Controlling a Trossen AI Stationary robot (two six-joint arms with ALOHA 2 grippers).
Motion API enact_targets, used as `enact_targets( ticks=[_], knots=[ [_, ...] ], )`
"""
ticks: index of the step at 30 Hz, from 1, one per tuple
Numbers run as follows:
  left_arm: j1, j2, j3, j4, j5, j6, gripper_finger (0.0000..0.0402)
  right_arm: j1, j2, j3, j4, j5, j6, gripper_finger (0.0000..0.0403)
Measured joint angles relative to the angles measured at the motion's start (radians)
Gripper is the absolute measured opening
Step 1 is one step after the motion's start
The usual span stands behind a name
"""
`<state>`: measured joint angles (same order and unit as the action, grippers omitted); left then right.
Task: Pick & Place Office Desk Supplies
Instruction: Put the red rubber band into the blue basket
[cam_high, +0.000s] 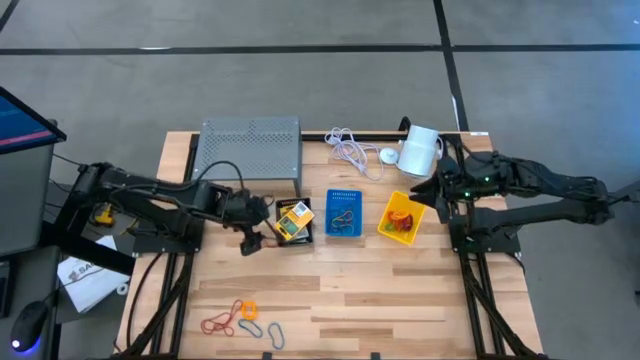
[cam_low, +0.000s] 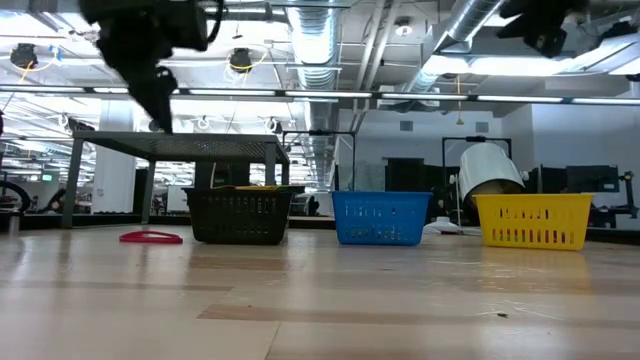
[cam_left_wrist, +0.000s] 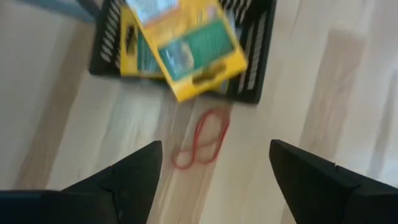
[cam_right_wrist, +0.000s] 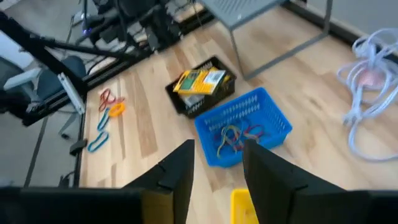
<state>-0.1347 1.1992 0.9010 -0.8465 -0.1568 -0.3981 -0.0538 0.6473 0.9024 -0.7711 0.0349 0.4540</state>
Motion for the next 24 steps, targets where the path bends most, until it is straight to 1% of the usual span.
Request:
enact_targets(
  ticks=[2,6,11,18,24],
  knots=[
    [-0.012,0.022,-0.013,-0.009,-0.004,0.0,0.0286,0.023,-0.001,0.0,-0.003,0.0,0.015,0.0124],
    [-0.032,0.071,-0.044,0.0,-0.055,0.033,0.0285,0.063,-0.018,0.0,-0.003,0.0,0.023,0.0121],
    [-0.033,0.161,-0.076,0.003,-0.058,0.079,0.0285,0.094,-0.074,0.0,-0.002,0.001,0.055,0.0121],
    [-0.033,0.28,-0.081,0.103,-0.062,0.174,0.0285,0.13,-0.144,0.0,-0.007,0.045,0.071,0.0121],
    [-0.031,0.354,-0.081,0.122,-0.062,0.191,0.0285,0.155,-0.167,0.0,-0.007,0.045,0.079,0.012]
  ],
)
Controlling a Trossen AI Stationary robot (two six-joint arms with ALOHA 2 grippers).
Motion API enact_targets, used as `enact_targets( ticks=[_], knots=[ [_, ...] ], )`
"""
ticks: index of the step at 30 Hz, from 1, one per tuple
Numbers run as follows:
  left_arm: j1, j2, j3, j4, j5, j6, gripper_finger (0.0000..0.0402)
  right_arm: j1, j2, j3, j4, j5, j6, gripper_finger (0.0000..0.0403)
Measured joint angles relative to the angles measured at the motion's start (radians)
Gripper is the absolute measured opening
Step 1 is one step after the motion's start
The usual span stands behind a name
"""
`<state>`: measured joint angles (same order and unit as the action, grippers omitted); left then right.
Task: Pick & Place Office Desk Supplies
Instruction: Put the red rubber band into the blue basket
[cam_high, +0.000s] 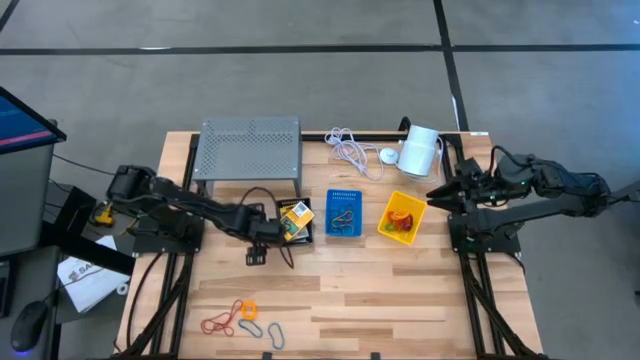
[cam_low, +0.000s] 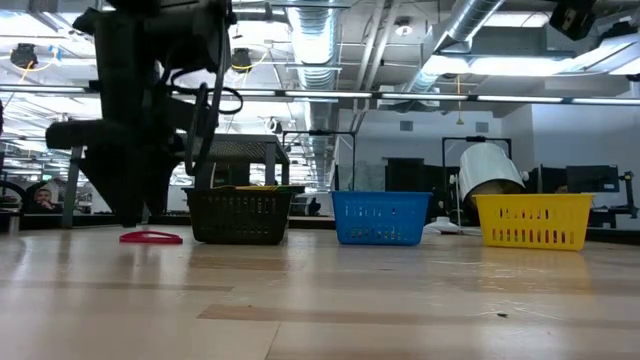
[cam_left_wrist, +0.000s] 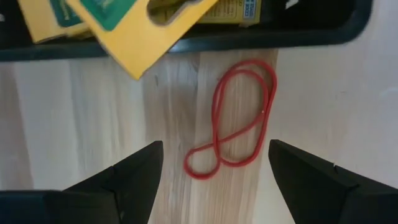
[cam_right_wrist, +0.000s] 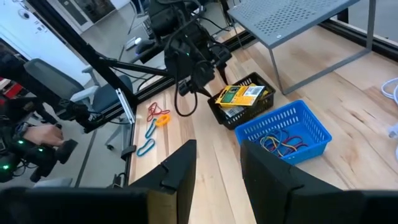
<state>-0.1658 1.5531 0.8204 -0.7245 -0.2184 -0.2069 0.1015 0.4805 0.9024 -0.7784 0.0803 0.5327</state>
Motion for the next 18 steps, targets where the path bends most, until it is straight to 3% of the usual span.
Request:
enact_targets(
  ticks=[12,18],
  knots=[
    [0.001,0.059,-0.047,0.112,0.024,-0.003,0.0283,0.012,0.003,0.0,0.0,0.0,-0.008,0.012],
    [0.001,0.061,-0.049,0.115,0.055,-0.002,0.0223,0.012,0.003,0.0,0.004,0.0,-0.009,0.012]
  ],
)
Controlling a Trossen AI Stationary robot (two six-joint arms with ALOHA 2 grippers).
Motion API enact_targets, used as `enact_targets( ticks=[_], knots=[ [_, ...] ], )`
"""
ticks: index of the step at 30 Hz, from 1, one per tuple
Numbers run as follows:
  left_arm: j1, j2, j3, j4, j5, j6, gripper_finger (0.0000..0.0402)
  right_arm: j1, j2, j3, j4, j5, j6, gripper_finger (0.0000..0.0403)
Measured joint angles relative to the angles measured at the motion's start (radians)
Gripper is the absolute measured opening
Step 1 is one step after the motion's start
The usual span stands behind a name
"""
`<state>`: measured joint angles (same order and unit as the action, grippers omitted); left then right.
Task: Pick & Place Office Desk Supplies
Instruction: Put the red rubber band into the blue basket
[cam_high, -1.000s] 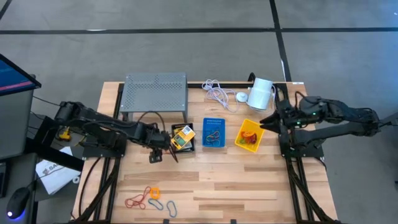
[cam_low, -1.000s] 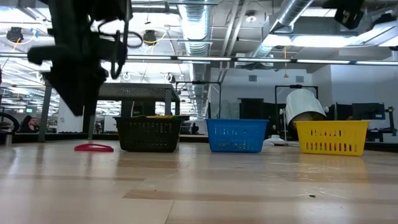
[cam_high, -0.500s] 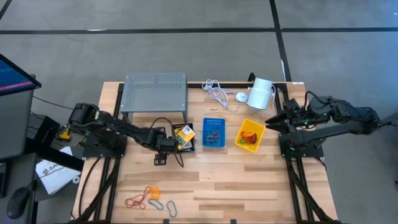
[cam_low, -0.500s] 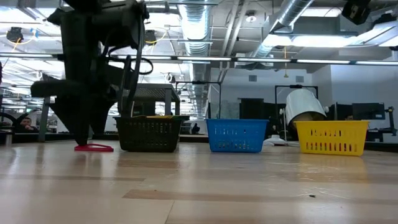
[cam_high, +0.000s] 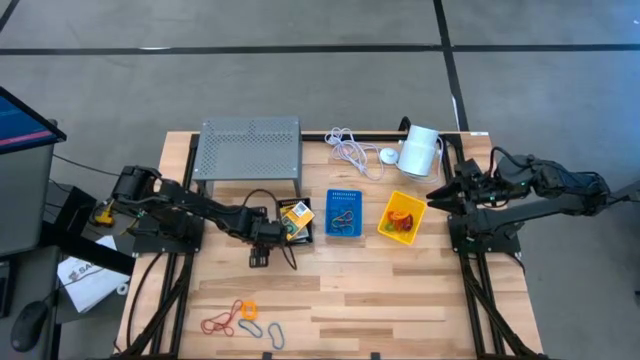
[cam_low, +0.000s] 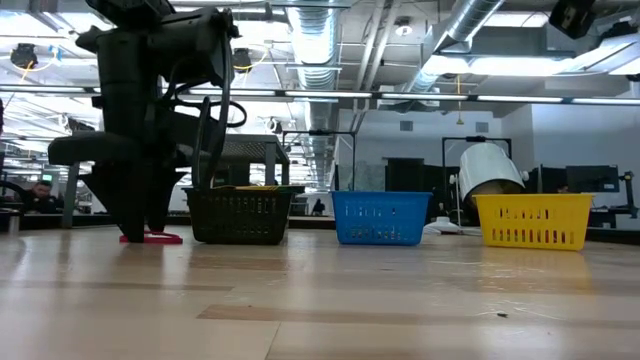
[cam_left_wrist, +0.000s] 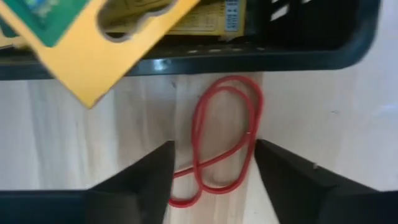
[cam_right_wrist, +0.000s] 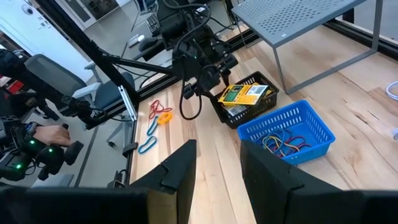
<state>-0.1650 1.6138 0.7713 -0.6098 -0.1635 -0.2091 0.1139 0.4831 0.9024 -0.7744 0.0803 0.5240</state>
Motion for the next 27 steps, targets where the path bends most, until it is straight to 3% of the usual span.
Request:
enact_targets(
  ticks=[10,17,23,27],
  knots=[
    [-0.001,-0.004,-0.001,0.008,0.06,-0.035,0.0015,0.0,0.0,0.0,0.005,0.0,0.0,0.012],
    [-0.005,-0.046,-0.003,-0.028,0.089,-0.077,0.0002,0.0,0.0,0.0,0.004,0.0,-0.003,0.012],
    [-0.031,-0.21,-0.003,-0.161,0.063,-0.18,0.0001,0.0,0.0,0.0,0.004,0.0,-0.003,0.012],
    [-0.07,-0.352,-0.003,-0.155,0.035,-0.264,0.0001,0.0,0.0,0.0,0.003,0.0,-0.004,0.012]
  ],
)
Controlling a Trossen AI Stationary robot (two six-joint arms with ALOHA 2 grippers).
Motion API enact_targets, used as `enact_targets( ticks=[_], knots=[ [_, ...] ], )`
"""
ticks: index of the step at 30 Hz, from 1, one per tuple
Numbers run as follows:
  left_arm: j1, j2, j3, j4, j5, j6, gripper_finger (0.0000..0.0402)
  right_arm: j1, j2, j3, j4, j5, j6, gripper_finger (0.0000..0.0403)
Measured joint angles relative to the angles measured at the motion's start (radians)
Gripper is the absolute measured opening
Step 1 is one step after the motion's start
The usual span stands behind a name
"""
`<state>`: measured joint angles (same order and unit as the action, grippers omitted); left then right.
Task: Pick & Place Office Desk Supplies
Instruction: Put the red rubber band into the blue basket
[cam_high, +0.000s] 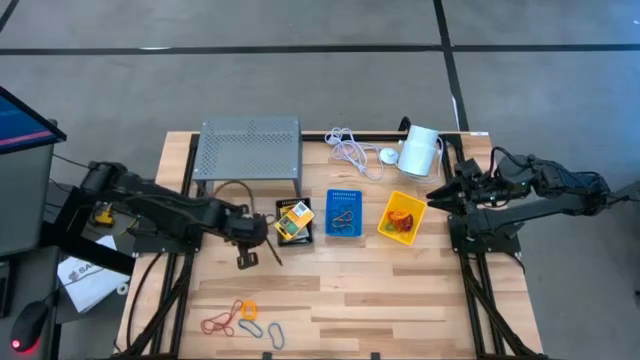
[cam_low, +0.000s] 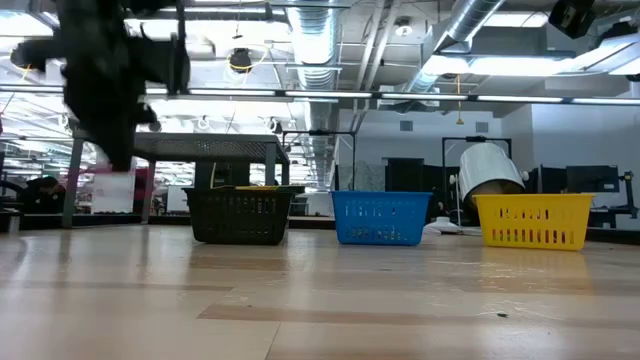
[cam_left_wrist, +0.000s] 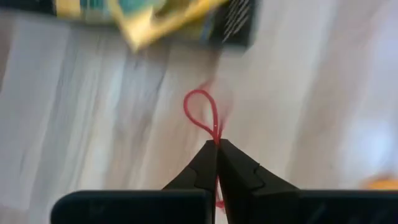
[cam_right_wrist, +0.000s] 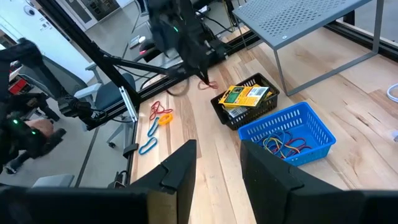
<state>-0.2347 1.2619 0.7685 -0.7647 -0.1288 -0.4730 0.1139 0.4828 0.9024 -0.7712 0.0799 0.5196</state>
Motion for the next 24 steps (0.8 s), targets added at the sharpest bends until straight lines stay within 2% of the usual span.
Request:
enact_targets(
  ticks=[4,8,11,15,20,24],
  knots=[
    [-0.043,-0.113,0.0,0.11,-0.093,-0.038,0.0001,0.0,0.0,0.0,0.001,0.0,-0.003,0.012],
    [-0.051,-0.152,0.002,0.341,-0.182,0.001,0.0001,-0.001,0.0,0.0,0.005,0.004,-0.007,0.012],
    [-0.021,-0.142,0.002,0.557,-0.202,0.088,0.0001,-0.006,-0.008,0.0,0.006,0.011,-0.032,0.012],
    [0.059,-0.101,0.004,0.815,-0.12,0.176,0.0001,-0.005,-0.023,0.016,0.001,0.011,-0.048,0.012],
    [0.166,-0.017,0.005,0.98,-0.016,0.188,0.0001,-0.005,-0.043,0.023,-0.007,0.011,-0.052,0.012],
    [0.249,0.106,0.004,1.124,0.065,0.204,0.0001,-0.005,-0.053,0.023,-0.045,0.011,-0.08,0.012]
  ],
)
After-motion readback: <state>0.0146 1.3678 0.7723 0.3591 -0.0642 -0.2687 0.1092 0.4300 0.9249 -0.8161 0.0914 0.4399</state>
